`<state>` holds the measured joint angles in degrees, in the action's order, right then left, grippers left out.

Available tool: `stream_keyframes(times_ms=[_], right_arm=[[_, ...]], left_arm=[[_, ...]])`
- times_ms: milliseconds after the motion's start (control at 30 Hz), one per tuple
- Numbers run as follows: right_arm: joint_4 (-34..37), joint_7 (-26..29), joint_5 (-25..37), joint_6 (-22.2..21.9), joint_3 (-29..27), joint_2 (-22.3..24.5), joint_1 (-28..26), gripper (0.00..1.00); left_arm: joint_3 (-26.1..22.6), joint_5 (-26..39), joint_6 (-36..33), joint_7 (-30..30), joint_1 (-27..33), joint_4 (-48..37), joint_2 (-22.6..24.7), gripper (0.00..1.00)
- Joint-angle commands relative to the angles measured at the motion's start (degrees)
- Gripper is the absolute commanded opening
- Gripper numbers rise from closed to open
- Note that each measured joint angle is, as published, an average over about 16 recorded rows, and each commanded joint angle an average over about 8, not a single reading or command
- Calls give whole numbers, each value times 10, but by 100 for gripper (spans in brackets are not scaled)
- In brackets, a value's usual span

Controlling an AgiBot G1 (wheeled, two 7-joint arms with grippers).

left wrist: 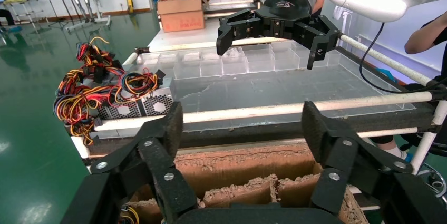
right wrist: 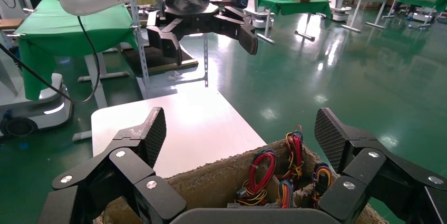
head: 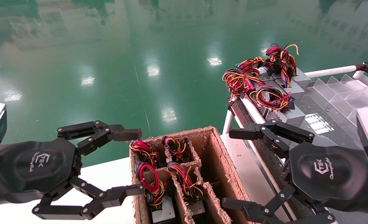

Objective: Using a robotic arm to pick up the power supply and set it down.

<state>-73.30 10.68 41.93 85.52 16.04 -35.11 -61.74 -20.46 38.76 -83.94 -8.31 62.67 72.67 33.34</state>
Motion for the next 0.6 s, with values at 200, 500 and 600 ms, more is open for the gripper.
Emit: stream_keyframes(times_ms=[200, 500, 600], right_arm=[[0, 0, 0, 0, 0, 0, 0, 100], [0, 0, 0, 0, 0, 0, 0, 100], [0, 0, 0, 0, 0, 0, 0, 100]], left_arm=[[0, 0, 0, 0, 0, 0, 0, 0], [0, 0, 0, 0, 0, 0, 0, 0], [0, 0, 0, 0, 0, 0, 0, 0]])
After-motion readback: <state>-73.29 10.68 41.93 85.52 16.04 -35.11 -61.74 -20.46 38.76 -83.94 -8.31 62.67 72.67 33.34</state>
